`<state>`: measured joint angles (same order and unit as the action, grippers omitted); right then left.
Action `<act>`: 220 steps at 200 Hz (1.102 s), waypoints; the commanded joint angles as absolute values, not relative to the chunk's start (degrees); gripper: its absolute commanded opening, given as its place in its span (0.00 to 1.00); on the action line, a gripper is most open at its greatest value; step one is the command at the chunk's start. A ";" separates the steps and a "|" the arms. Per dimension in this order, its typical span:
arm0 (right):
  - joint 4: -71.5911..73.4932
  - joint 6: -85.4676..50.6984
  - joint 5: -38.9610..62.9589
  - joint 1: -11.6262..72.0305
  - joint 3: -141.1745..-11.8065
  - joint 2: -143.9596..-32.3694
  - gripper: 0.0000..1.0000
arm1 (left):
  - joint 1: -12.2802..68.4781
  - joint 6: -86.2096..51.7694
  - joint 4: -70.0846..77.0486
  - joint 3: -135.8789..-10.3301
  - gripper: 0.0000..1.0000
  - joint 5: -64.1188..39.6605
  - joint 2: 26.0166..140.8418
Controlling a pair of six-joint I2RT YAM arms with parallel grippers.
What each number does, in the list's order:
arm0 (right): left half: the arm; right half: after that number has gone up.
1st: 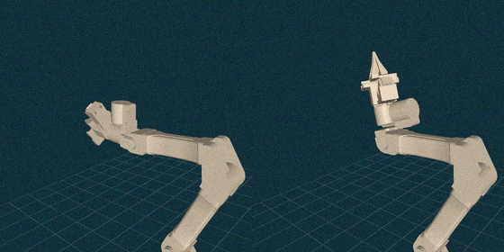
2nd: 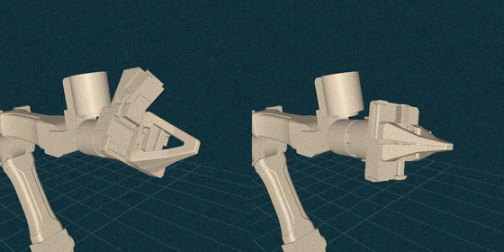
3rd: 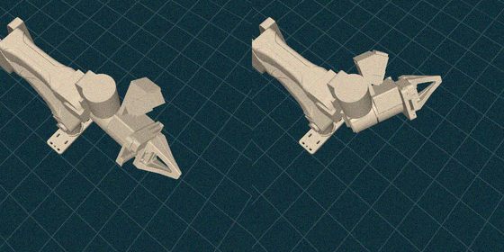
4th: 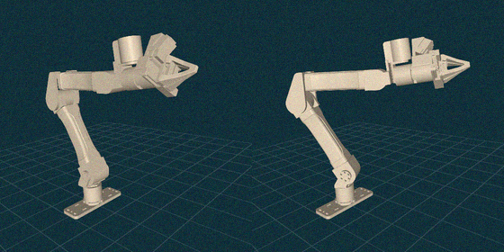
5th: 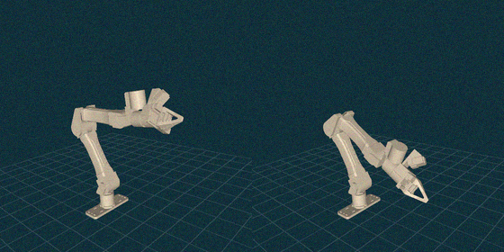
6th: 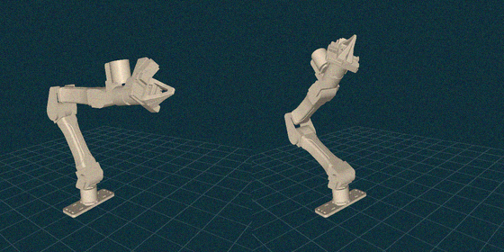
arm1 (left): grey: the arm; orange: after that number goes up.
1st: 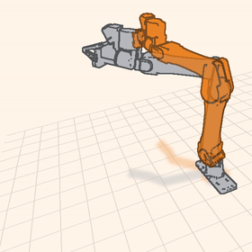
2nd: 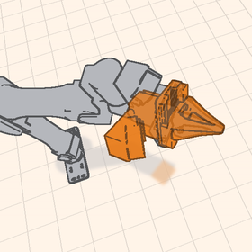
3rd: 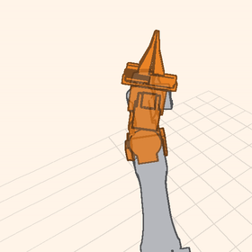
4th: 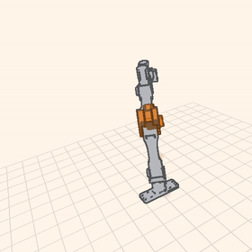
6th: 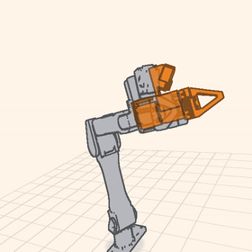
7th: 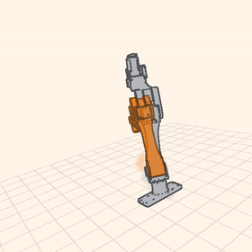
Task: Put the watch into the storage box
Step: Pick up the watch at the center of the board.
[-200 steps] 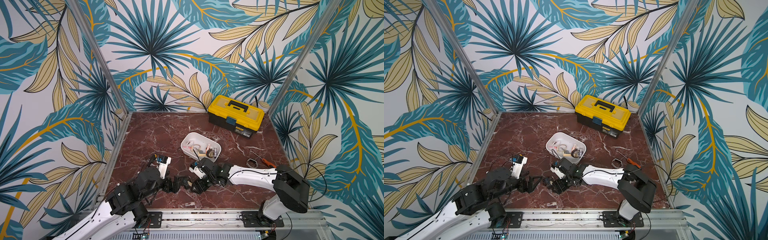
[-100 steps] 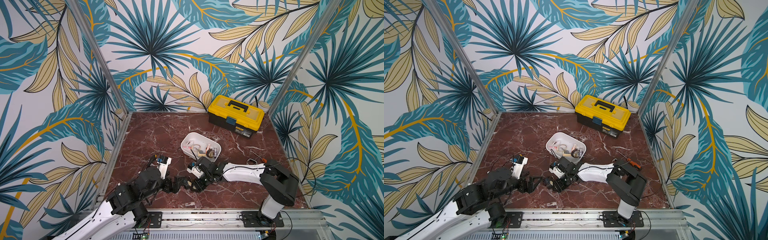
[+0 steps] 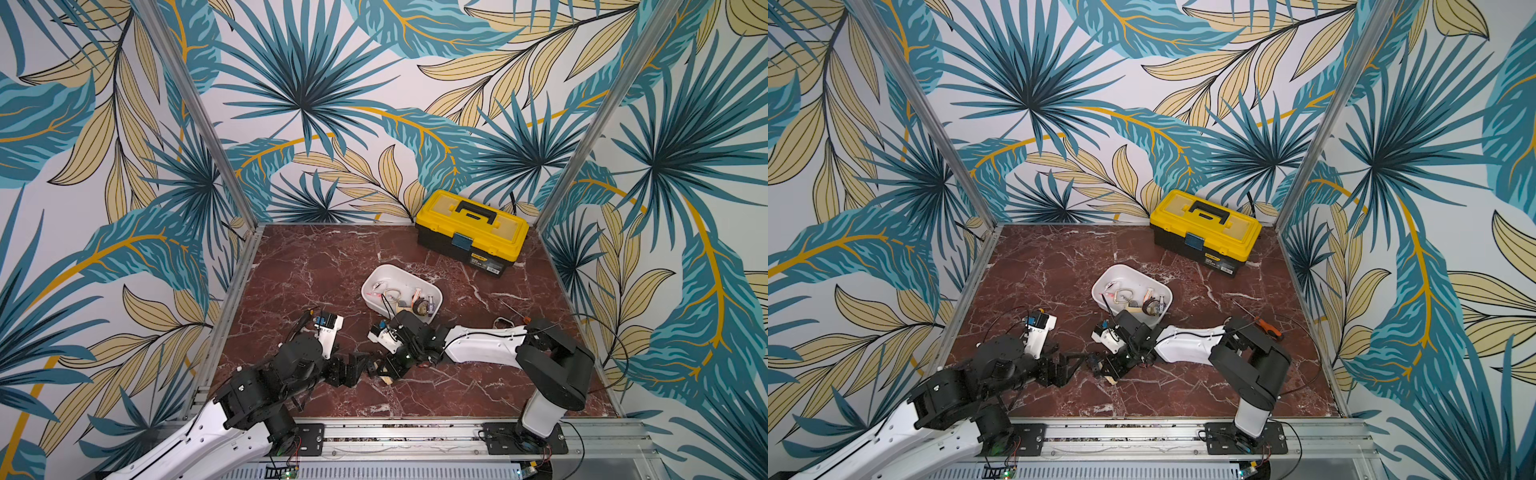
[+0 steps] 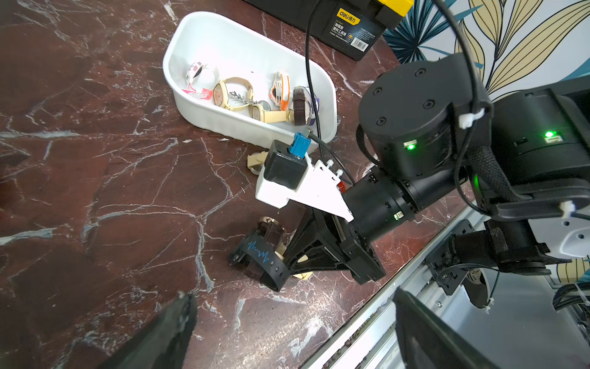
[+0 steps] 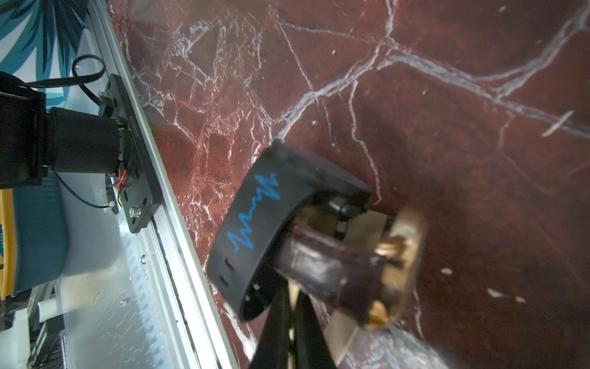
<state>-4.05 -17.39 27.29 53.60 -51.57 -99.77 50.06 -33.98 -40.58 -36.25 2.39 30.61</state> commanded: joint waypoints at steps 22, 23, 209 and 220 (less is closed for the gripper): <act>-1.14 -19.94 29.93 53.44 -48.54 -96.77 0.00 | 50.27 -33.73 -40.34 -35.24 1.00 2.88 30.67; -1.27 -19.94 29.91 53.44 -48.48 -96.68 0.00 | 50.27 -33.70 -40.34 -35.24 1.00 2.89 30.67; -31.61 -22.29 -1.29 53.39 -54.64 -73.36 0.00 | 50.27 -32.99 -39.64 -35.68 1.00 5.62 31.73; -34.23 -21.59 -7.05 53.46 -57.81 -74.13 0.00 | 50.27 -32.88 -39.64 -35.69 1.00 5.77 31.73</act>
<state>-26.35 -22.28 7.62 53.56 -52.23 -74.30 50.11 -33.89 -40.53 -36.25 4.49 31.64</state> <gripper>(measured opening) 0.069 0.999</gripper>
